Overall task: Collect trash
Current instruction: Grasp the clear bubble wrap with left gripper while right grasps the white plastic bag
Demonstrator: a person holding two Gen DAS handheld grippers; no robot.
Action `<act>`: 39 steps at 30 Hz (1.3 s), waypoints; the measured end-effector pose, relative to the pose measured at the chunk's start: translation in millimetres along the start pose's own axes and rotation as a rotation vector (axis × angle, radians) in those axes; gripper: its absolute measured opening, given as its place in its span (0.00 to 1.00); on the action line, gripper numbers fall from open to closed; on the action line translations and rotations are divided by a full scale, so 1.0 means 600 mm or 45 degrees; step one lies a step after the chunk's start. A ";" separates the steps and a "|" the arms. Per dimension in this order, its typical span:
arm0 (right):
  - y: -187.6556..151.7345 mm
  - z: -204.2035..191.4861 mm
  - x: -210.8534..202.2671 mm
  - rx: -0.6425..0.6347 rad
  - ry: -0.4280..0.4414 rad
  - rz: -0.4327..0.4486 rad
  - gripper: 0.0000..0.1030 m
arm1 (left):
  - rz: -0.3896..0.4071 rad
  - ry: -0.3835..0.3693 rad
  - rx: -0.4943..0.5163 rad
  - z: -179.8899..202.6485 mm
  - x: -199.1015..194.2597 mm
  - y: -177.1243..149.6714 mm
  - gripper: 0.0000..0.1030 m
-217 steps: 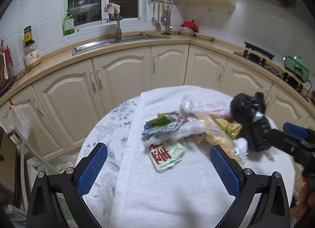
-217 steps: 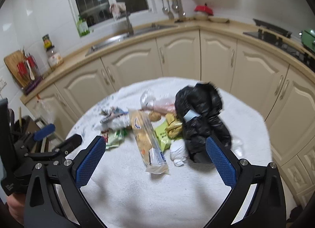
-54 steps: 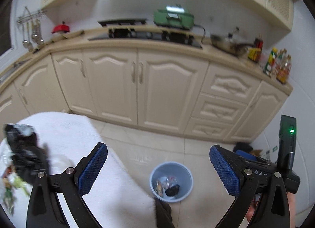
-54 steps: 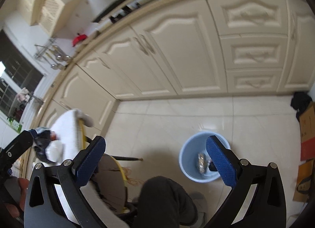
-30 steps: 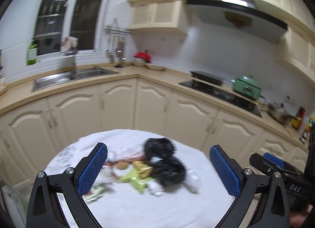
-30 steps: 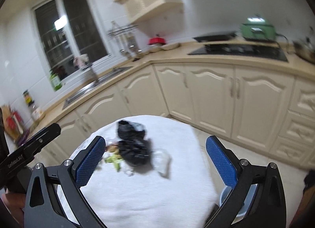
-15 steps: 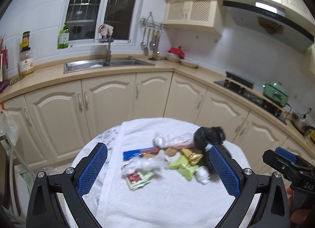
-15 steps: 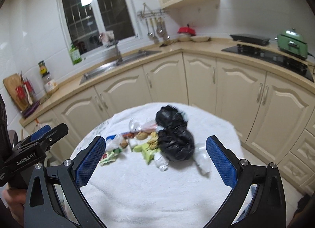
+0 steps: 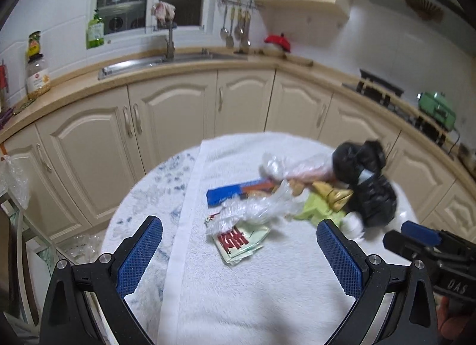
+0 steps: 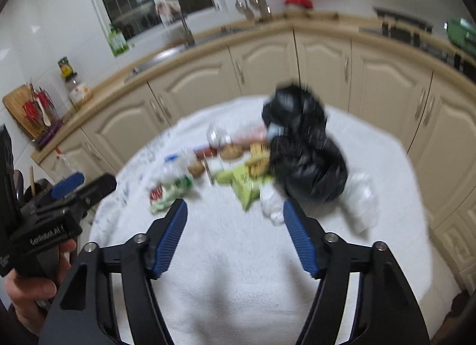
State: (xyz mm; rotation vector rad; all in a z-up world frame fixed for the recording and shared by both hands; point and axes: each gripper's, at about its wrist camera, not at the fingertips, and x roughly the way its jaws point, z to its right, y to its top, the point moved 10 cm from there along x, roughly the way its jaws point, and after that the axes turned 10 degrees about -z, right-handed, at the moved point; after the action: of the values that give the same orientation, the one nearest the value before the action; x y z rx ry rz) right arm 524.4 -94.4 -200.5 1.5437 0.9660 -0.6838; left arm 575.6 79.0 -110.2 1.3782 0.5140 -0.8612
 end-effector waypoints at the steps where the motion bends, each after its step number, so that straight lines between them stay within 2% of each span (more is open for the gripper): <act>1: -0.004 0.002 0.014 0.008 -0.003 -0.020 0.62 | -0.016 0.007 0.010 0.005 0.020 0.008 0.99; 8: -0.013 0.032 0.100 0.074 -0.008 -0.125 0.54 | -0.108 0.041 0.108 0.036 0.154 0.068 0.99; 15: 0.008 0.072 0.139 0.124 -0.088 -0.112 0.48 | -0.143 0.034 0.161 0.060 0.263 0.141 0.99; 17: 0.013 0.082 0.143 0.140 -0.087 -0.113 0.46 | -0.152 0.024 0.177 0.072 0.284 0.147 0.97; 20: 0.023 0.088 0.142 0.139 -0.075 -0.097 0.45 | -0.175 -0.028 0.173 0.083 0.310 0.159 0.69; 21: 0.026 0.090 0.146 0.136 -0.070 -0.101 0.42 | -0.194 -0.042 0.172 0.085 0.322 0.161 0.54; 22: 0.026 0.093 0.151 0.147 -0.059 -0.108 0.40 | -0.210 -0.045 0.168 0.082 0.328 0.160 0.44; 23: 0.027 0.095 0.153 0.156 -0.052 -0.108 0.37 | -0.216 -0.044 0.168 0.080 0.336 0.164 0.42; 25: 0.030 0.094 0.152 0.154 -0.027 -0.104 0.34 | -0.202 -0.050 0.161 0.075 0.339 0.171 0.31; 28: 0.027 0.091 0.156 0.105 -0.041 -0.097 0.32 | -0.191 -0.088 0.127 0.065 0.347 0.188 0.23; 31: 0.020 0.087 0.148 0.125 -0.002 -0.086 0.32 | -0.156 -0.103 0.114 0.055 0.352 0.211 0.16; 39: 0.008 0.052 0.090 0.082 0.090 -0.023 0.32 | -0.097 -0.137 0.074 0.020 0.347 0.227 0.16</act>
State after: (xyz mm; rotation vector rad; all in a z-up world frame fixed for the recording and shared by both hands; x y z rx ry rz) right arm 558.2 -113.4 -249.9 1.6268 1.0203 -0.6829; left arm 805.9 16.5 -181.4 1.3642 0.4643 -1.0135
